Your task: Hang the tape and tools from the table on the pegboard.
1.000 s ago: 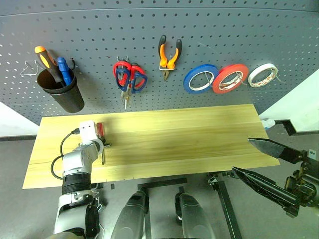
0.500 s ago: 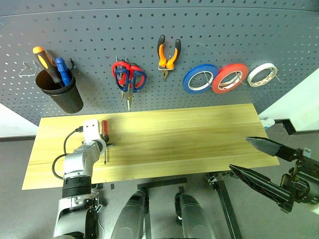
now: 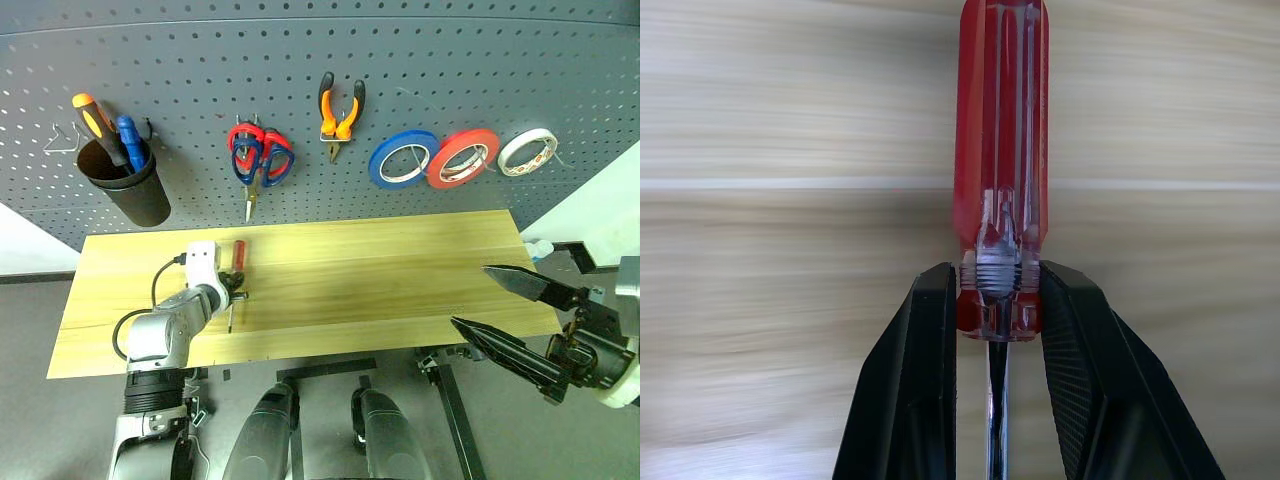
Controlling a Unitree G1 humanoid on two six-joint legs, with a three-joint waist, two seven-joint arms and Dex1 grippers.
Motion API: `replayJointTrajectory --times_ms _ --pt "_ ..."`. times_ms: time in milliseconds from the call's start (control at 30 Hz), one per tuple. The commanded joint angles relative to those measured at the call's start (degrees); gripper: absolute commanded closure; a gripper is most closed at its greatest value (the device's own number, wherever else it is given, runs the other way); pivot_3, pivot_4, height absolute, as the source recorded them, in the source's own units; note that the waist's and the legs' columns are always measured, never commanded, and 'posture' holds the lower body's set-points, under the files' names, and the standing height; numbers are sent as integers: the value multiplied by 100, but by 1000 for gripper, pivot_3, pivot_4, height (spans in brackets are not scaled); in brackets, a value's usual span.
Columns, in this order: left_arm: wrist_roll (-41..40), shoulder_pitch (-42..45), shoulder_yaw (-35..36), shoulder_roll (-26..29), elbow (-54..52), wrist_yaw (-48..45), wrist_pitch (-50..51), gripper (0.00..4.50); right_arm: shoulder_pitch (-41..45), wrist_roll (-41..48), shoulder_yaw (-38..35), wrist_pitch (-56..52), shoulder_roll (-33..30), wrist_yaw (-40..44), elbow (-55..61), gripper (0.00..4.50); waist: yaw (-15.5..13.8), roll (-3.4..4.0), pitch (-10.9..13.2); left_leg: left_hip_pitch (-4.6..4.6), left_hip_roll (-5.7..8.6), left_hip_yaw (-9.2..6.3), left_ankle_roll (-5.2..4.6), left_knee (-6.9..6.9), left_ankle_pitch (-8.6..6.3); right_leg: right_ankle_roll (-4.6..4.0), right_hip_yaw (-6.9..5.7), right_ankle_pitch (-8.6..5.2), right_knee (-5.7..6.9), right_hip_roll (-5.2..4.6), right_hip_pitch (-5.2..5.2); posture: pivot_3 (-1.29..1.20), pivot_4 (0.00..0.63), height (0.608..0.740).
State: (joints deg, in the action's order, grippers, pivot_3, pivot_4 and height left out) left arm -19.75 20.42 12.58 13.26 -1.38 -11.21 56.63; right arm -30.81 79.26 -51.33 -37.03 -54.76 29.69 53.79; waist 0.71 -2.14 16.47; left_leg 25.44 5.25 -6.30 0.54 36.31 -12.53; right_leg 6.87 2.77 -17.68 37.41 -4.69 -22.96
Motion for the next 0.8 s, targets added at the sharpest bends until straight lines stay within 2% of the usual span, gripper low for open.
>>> replayJointTrajectory --times_ms 33,267,467,600,800 --pt "-340 94 -33 -7 -434 -219 290 3688 111 -159 125 123 94 44 -12 0 0 1 -3 -1 0 0 1 1 1 0 0 0 3 0 0 -89 241 740" --pt "-639 147 -310 67 -787 -559 553 3688 404 -448 407 163 145 55 -93 0 -2 11 -48 -8 0 0 17 10 12 0 -6 0 30 4 -1 -74 213 740" --pt "-912 45 -797 303 -1555 -1126 545 3688 640 -546 532 204 155 63 -142 0 -9 21 -69 -8 0 -2 18 54 12 -1 -7 0 70 7 3 -69 201 740" --pt "-838 -128 -1017 817 -2032 -1629 7 3688 761 -616 533 198 132 110 -193 0 3 44 -135 -10 0 -3 18 68 12 0 -7 4 71 9 12 -62 198 740" --pt "-746 -518 -793 1479 -2490 -1953 -698 3688 836 -833 614 221 192 214 -289 0 -17 88 -208 -12 -2 -4 17 66 12 -1 -2 4 71 10 13 -38 185 740"
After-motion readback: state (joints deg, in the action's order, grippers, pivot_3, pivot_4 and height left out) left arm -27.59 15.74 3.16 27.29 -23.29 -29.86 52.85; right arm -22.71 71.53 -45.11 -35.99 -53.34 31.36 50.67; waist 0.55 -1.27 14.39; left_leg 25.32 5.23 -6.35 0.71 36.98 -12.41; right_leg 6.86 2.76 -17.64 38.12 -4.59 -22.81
